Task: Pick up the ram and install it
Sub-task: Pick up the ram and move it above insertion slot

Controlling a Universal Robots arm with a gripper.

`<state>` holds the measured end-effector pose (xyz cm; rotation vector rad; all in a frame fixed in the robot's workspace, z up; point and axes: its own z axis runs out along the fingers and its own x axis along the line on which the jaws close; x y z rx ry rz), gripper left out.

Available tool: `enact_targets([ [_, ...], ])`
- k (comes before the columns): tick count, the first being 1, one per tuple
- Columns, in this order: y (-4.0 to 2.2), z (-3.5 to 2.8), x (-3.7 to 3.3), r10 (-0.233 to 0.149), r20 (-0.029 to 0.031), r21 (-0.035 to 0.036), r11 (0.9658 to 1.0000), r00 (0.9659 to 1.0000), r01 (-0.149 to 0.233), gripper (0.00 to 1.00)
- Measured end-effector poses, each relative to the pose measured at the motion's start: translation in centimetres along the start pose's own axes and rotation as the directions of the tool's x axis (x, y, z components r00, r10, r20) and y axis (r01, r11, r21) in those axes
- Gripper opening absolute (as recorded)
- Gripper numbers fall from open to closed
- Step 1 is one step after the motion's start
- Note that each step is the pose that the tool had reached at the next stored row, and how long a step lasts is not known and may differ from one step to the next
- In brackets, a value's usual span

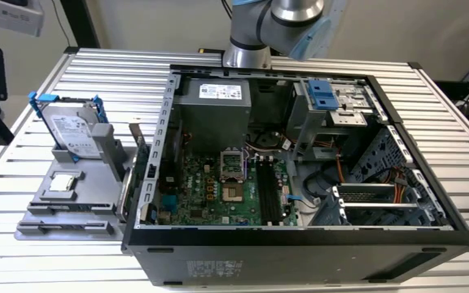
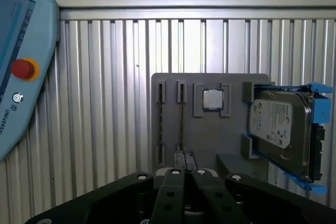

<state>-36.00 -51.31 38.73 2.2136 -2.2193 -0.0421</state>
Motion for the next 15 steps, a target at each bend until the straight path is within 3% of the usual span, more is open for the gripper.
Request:
enact_targets([
  [6, -0.36, 0.04, 0.00, -0.059, -0.0014, -0.0021, 0.9983, 0.9983, 0.059, 0.00],
  [15, -0.46, 0.08, 0.00, -0.067, -0.0010, -0.0030, 0.9977, 0.9977, 0.067, 0.00],
])
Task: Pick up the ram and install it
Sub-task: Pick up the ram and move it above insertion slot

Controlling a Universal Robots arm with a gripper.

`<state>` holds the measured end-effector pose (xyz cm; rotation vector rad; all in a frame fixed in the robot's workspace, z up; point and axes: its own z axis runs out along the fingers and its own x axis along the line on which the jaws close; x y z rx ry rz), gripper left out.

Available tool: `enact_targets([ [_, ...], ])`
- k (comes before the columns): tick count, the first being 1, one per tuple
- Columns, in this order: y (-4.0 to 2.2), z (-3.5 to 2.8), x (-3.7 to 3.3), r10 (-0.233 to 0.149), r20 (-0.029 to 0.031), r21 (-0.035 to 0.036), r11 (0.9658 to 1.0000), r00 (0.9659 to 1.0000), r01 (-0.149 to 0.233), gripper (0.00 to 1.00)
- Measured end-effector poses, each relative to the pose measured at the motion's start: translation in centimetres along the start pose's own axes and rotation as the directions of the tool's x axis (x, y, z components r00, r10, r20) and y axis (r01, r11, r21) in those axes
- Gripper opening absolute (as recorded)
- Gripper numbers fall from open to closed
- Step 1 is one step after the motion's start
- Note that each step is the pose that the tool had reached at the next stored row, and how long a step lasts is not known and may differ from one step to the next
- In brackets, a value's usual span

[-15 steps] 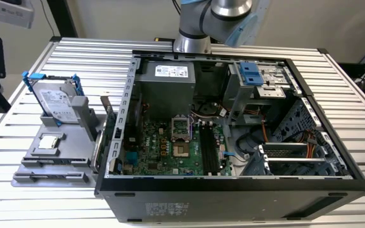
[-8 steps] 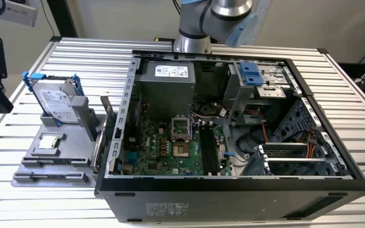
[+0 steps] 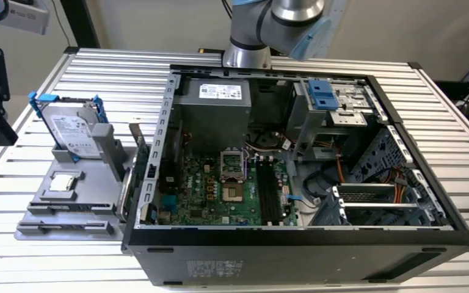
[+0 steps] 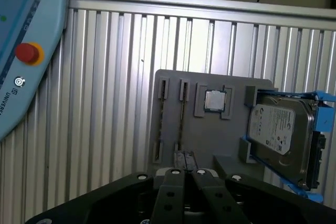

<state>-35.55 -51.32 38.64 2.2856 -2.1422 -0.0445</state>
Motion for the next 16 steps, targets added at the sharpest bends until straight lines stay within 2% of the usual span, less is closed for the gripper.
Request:
enact_targets([
  [3, 0.00, 0.00, 0.00, 0.000, 0.0000, 0.0000, 1.0000, 1.0000, 0.000, 0.00],
  [4, 0.00, 0.00, 0.00, 0.000, 0.0000, 0.0000, 1.0000, 1.0000, 0.000, 1.00],
  [16, 0.00, 0.04, -0.02, 0.000, 0.0008, -0.0001, 1.0000, 1.0000, 0.000, 1.00],
])
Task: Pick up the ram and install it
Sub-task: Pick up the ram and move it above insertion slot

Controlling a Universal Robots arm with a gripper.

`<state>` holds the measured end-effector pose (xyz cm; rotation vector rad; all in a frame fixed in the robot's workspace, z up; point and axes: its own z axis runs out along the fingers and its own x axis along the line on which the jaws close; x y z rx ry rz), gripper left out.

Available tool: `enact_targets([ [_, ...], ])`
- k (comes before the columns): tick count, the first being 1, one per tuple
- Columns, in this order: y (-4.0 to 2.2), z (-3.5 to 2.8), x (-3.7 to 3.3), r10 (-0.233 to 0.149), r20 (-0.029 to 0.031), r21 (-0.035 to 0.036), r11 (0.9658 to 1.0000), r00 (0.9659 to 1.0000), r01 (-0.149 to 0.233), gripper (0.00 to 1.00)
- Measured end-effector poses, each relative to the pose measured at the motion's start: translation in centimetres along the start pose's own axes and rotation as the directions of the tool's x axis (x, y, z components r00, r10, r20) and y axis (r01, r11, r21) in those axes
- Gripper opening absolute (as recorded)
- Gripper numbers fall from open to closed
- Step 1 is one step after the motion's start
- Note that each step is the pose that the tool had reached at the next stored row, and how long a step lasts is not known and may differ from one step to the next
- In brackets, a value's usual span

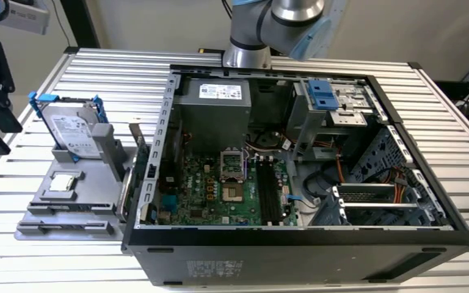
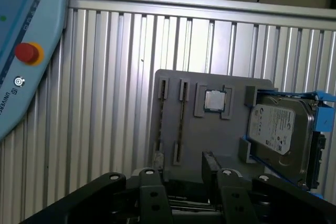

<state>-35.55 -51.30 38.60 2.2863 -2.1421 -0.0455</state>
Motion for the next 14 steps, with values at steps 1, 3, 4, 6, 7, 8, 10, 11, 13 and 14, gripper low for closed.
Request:
enact_targets([
  [1, 0.01, 0.01, 0.00, 0.000, 0.0026, 0.0001, 1.0000, 1.0000, 0.000, 1.00],
  [3, 0.00, 0.05, 0.00, 0.000, 0.0254, 0.0020, 1.0000, 0.9997, 0.000, 1.00],
  [4, 0.00, 0.07, 0.00, 0.000, 0.0440, 0.0035, 1.0000, 0.9990, 0.000, 1.00],
  [6, 0.00, 0.17, -0.01, 0.006, 0.0581, 0.0044, 1.0000, 0.9983, -0.007, 1.00],
  [7, 0.00, 0.22, -0.01, 0.013, 0.0582, 0.0036, 0.9999, 0.9982, -0.013, 1.00],
  [8, 0.00, 0.30, 0.00, 0.021, 0.0584, 0.0034, 0.9998, 0.9981, -0.022, 1.00],
  [10, -0.01, 0.43, 0.01, 0.051, 0.0593, 0.0038, 0.9987, 0.9969, -0.052, 1.00],
  [11, -0.01, 0.44, 0.01, 0.058, 0.0593, 0.0038, 0.9983, 0.9966, -0.058, 1.00],
  [13, -0.01, 0.44, 0.01, 0.059, 0.0593, 0.0038, 0.9983, 0.9965, -0.059, 1.00],
  [14, -0.01, 0.46, 0.01, 0.059, 0.0595, 0.0040, 0.9982, 0.9965, -0.059, 1.00],
])
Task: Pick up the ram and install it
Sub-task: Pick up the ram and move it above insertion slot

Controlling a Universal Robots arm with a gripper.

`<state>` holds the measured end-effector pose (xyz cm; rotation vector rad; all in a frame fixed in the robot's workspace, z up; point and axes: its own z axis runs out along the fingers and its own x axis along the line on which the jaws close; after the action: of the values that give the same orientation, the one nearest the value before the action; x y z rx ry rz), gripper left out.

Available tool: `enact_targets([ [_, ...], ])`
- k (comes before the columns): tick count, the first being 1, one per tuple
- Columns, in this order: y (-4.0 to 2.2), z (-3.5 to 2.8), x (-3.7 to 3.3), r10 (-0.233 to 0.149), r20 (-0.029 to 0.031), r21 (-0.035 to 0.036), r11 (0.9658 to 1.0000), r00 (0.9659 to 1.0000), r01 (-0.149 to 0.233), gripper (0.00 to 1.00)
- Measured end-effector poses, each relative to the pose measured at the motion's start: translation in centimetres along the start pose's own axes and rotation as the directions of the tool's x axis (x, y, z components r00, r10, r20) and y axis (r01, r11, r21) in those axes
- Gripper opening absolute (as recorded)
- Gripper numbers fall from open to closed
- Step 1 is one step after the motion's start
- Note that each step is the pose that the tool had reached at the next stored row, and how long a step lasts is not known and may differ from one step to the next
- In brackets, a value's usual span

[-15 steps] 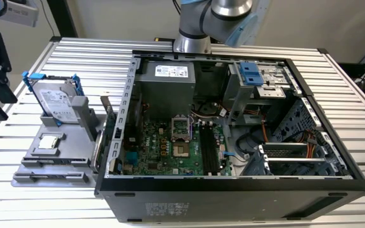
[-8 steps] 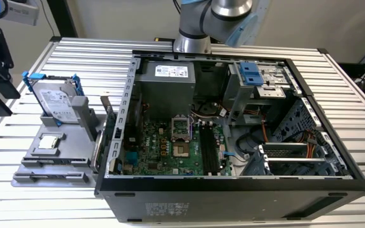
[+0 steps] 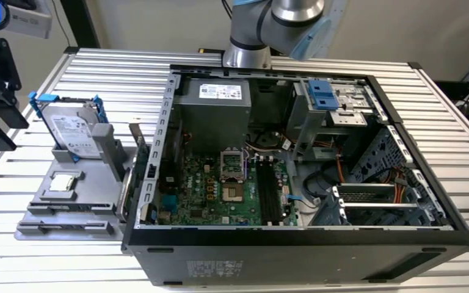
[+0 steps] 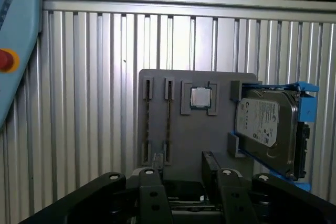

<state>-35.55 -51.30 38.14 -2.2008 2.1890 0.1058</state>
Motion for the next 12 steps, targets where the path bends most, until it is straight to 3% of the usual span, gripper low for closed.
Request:
enact_targets([
  [10, -0.03, 1.49, 0.11, 0.000, 0.0000, 0.0059, 1.0000, 1.0000, 0.000, 1.00],
  [12, -0.04, 1.55, 0.11, 0.000, -0.0007, 0.0057, 1.0000, 1.0000, 0.000, 1.00],
])
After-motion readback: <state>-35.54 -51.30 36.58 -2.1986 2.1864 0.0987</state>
